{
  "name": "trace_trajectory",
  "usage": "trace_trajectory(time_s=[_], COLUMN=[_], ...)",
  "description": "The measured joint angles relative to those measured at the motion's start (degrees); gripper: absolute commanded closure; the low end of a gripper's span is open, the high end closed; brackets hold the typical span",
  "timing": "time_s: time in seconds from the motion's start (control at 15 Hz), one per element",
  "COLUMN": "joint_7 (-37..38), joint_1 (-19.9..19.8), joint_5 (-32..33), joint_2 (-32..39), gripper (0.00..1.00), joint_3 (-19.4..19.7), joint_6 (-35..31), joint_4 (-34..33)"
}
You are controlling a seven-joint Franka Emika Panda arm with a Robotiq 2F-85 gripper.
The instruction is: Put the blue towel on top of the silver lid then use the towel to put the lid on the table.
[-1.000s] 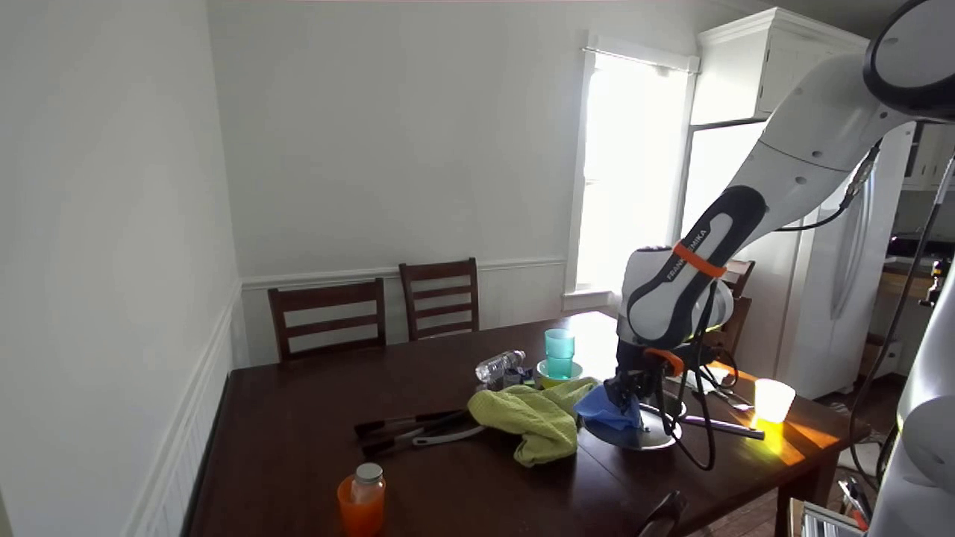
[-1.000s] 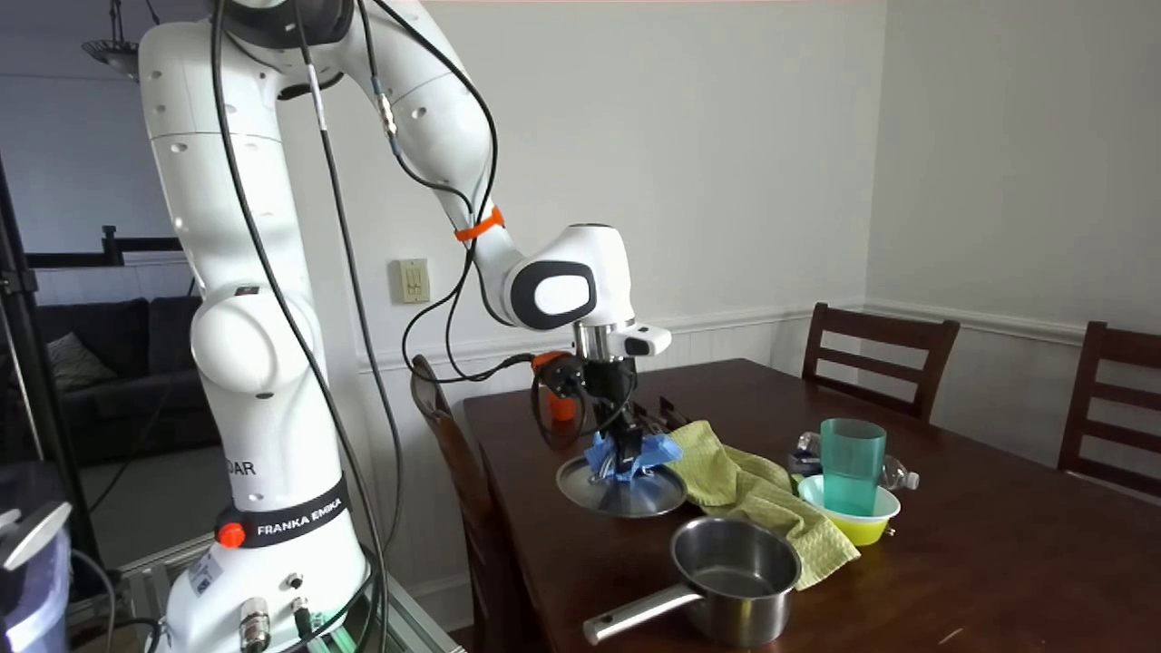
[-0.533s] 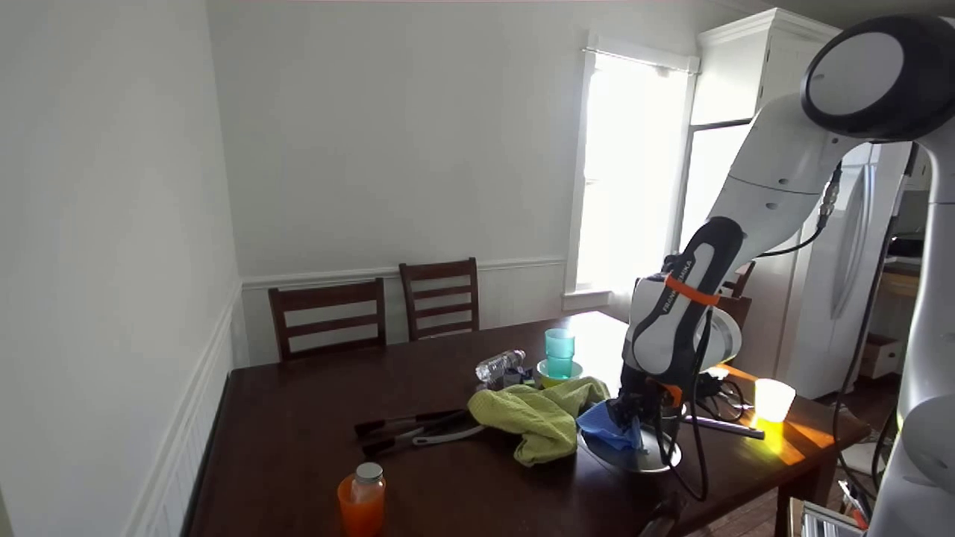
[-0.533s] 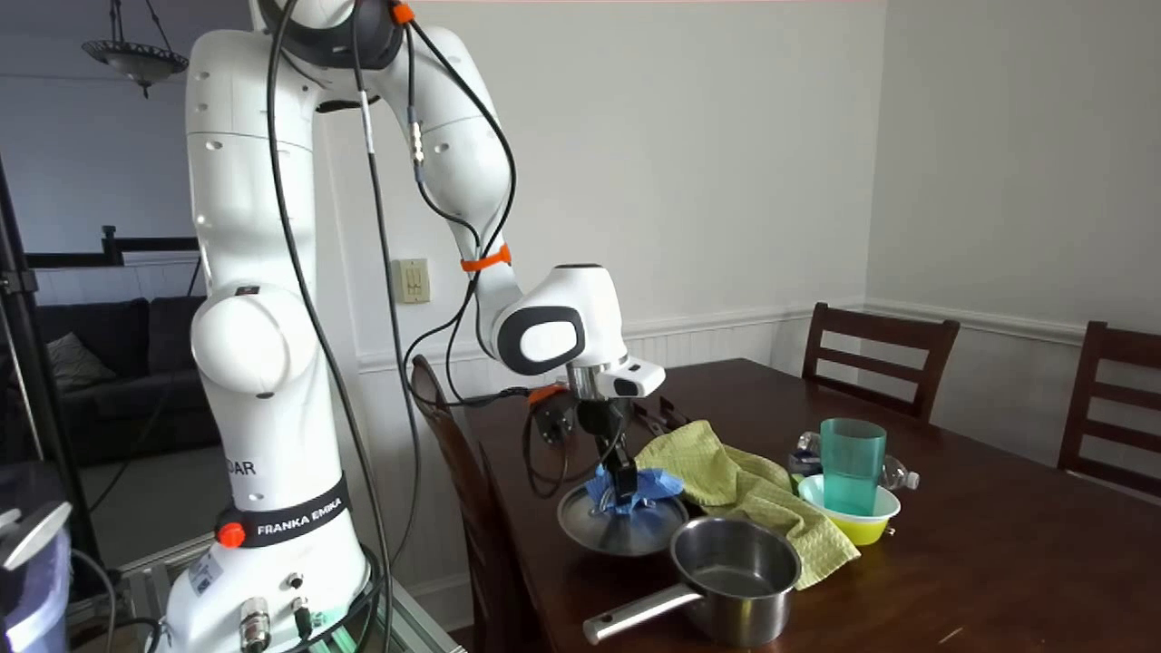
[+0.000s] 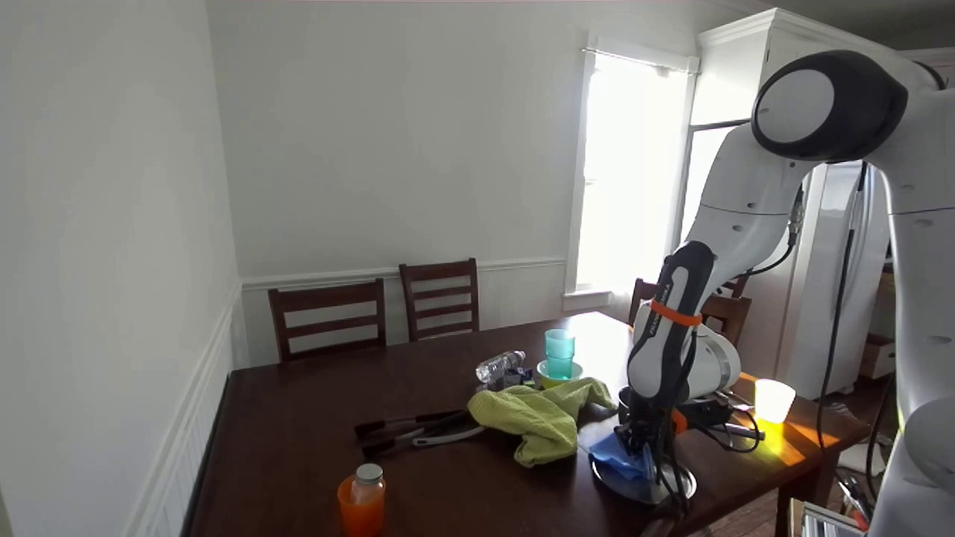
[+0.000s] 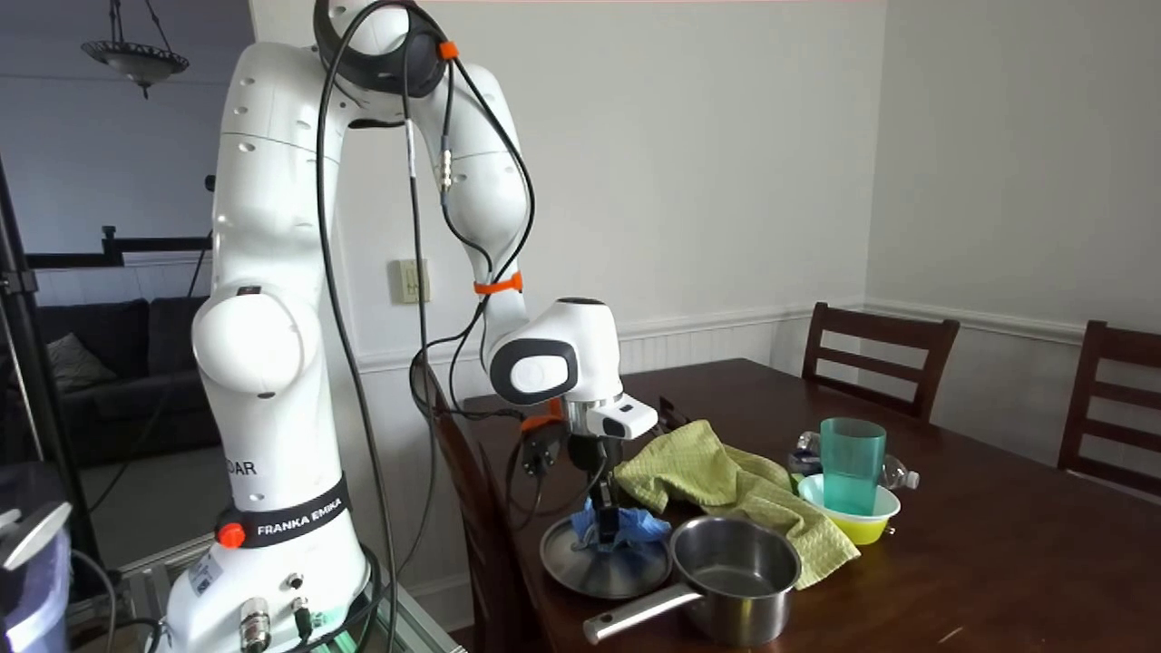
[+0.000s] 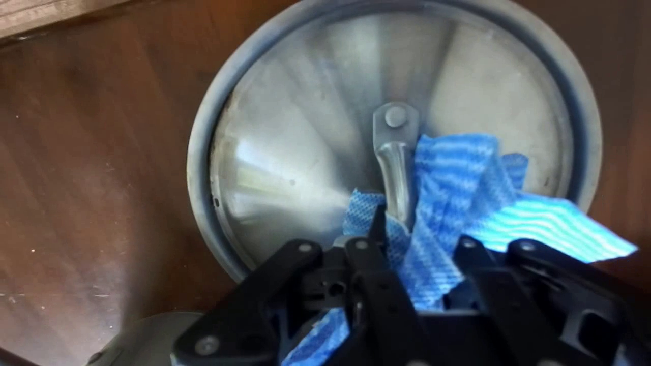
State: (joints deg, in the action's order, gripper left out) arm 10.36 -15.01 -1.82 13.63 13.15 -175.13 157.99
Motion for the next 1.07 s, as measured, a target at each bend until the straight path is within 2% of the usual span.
trace_trajectory(time_s=[0.07, 0.13, 0.67, 0.73, 0.8, 1.07], joint_7=[0.0, 0.1, 0.2, 0.1, 0.1, 0.1], joint_1=[0.1, 0.0, 0.9, 1.3, 1.8, 4.5], joint_5=[-0.5, -0.5, -1.4, -1.5, -1.4, -0.7], joint_2=[0.5, 0.9, 1.6, 1.4, 1.1, -0.8], gripper=[0.64, 0.63, 0.08, 0.02, 0.00, 0.00], joint_3=[0.0, 0.0, 0.9, 1.4, 2.0, 5.8], joint_6=[-0.6, -1.1, -2.4, -2.3, -2.0, 0.4], joint_4=[0.0, 0.0, -0.3, -0.4, -0.6, -1.3])
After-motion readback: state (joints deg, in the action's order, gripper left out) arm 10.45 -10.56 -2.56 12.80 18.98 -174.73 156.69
